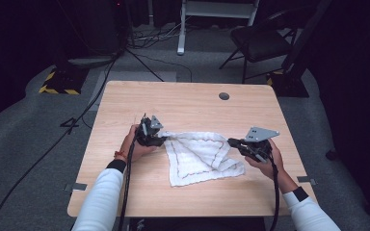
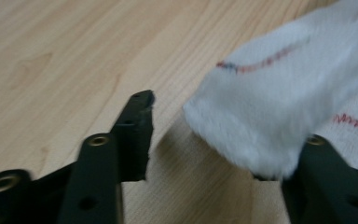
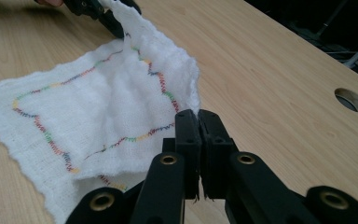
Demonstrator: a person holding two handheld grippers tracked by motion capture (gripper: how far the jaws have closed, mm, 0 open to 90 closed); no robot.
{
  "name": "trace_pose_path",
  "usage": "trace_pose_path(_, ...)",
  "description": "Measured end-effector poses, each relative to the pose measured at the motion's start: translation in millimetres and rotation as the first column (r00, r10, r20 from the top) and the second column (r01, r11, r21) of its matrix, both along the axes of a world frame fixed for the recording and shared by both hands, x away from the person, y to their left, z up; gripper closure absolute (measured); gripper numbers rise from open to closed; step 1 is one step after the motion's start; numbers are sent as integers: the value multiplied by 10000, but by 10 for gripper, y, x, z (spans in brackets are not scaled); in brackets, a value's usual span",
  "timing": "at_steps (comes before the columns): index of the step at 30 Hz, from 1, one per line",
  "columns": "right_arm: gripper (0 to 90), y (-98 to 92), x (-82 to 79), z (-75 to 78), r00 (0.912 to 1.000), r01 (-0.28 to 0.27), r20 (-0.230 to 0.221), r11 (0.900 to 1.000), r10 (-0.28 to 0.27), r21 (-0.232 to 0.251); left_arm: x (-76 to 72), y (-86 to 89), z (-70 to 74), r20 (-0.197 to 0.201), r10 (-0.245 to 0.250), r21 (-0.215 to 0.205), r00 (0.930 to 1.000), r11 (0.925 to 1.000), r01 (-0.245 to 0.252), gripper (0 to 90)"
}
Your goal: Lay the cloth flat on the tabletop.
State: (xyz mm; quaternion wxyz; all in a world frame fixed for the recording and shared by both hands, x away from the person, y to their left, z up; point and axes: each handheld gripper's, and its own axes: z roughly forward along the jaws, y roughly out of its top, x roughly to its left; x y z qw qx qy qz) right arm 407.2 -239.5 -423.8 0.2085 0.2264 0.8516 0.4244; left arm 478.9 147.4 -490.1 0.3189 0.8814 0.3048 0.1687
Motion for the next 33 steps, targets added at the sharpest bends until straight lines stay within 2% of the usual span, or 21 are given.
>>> trace_pose_path(1,873,-35,8,10,9999,159,66,9999,-159,43,-7,11,19,56,-81,-119,10000,9999,82,726)
trace_pose_path(2,873,-35,8,10,9999,159,66,9999,-159,43,-16,17,36,101,-178,-233,9998,9996,180,726)
trace_pose_path(3,873,-71,12,26,9994,322,125,9994,-324,128,-31,28,68,234,-275,-366,9994,9989,283,818)
trace_pose_path(5,873,-95,12,40,9991,389,145,9990,-392,207,-83,69,165,480,-513,-975,9975,9937,558,852)
trace_pose_path(6,873,-126,10,62,9986,506,161,9981,-512,350,-106,80,202,589,-603,-1119,9964,9915,666,874)
trace_pose_path(8,874,-201,5,116,9979,609,188,9959,-623,661,-206,103,320,882,-878,-1619,9922,9816,1012,882)
trace_pose_path(10,874,-223,0,133,9972,692,239,9951,-710,709,-231,103,352,986,-936,-1636,9907,9805,1089,883)
trace_pose_path(12,874,-269,5,162,9965,776,250,9931,-800,877,-263,102,401,1157,-999,-1806,9882,9762,1198,883)
trace_pose_path(14,874,-295,6,181,9952,902,281,9914,-933,952,-282,82,435,1300,-1012,-1810,9863,9756,1240,884)
trace_pose_path(15,874,-302,8,186,9950,916,300,9910,-949,973,-275,58,432,1257,-907,-1766,9879,9779,1123,881)
trace_pose_path(16,874,-309,10,190,9948,956,255,9906,-985,980,-264,31,414,1186,-860,-1615,9892,9813,1047,832)
trace_pose_path(17,874,-305,20,179,9947,977,247,9911,-1002,901,-249,4,388,1059,-918,-1482,9901,9831,1071,679)
trace_pose_path(18,874,-305,20,179,9947,977,247,9911,-1002,901,-240,-20,361,937,-922,-1434,9913,9841,1051,679)
trace_pose_path(19,874,-302,22,174,9946,986,227,9915,-1009,850,-226,-52,327,838,-870,-1331,9927,9863,977,600)
trace_pose_path(21,874,-299,33,158,9937,1080,235,9919,-1097,664,-207,-115,277,696,-940,-1124,9931,9885,1015,499)
trace_pose_path(23,874,-313,41,147,9927,1157,282,9920,-1173,512,-196,-179,247,761,-802,-822,9939,9929,864,376)
trace_pose_path(25,874,-356,63,128,9902,1358,272,9899,-1369,405,-185,-211,235,832,-693,-711,9941,9946,753,304)
trace_pose_path(27,874,-400,87,107,9894,1437,155,9886,-1445,446,-177,-244,230,760,-840,-706,9936,9935,894,262)
trace_pose_path(29,874,-415,103,86,9889,1474,109,9881,-1480,430,-179,-325,218,804,-1099,-514,9907,9921,1142,250)
trace_pose_path(33,874,-378,101,67,9914,1308,1,9908,-1308,359,-155,-506,176,926,-1374,-120,9862,9902,1391,285)
